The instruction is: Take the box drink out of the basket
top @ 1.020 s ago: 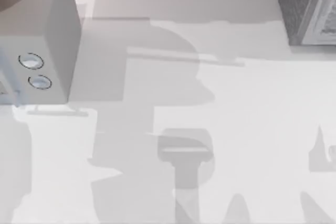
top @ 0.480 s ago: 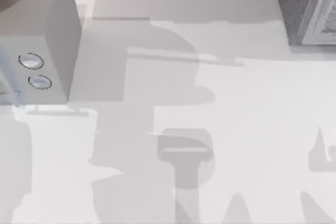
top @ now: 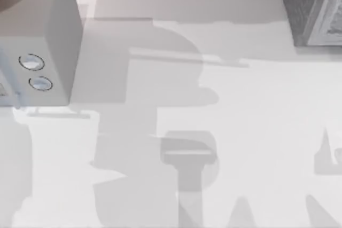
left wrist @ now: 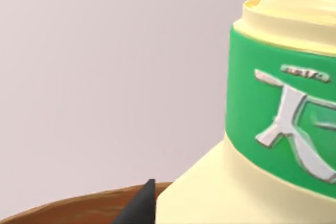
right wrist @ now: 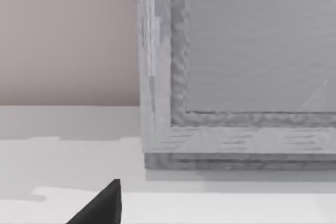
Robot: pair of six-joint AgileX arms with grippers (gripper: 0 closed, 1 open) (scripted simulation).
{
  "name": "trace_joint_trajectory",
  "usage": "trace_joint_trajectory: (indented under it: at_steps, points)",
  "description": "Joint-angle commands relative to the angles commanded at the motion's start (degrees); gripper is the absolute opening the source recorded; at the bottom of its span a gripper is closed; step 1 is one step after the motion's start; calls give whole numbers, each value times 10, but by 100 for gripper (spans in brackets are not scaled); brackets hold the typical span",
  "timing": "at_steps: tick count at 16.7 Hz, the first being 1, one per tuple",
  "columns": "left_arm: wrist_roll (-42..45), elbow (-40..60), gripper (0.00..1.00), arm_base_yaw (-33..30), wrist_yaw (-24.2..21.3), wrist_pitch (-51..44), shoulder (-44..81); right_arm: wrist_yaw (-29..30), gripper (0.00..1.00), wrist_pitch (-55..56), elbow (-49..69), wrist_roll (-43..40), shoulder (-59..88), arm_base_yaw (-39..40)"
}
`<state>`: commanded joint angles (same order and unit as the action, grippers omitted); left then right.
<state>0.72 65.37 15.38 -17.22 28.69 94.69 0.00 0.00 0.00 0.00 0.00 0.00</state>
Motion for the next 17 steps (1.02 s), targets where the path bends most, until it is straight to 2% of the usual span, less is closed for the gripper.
trace_joint_trajectory:
  at_steps: [6, 17]
  points:
    - [7, 42, 0, 2, -5, -38, -9, 0, 100, 0, 0, 0, 0, 0]
    - [22, 299, 0, 0, -3, -269, -14, 0, 100, 0, 0, 0, 0, 0]
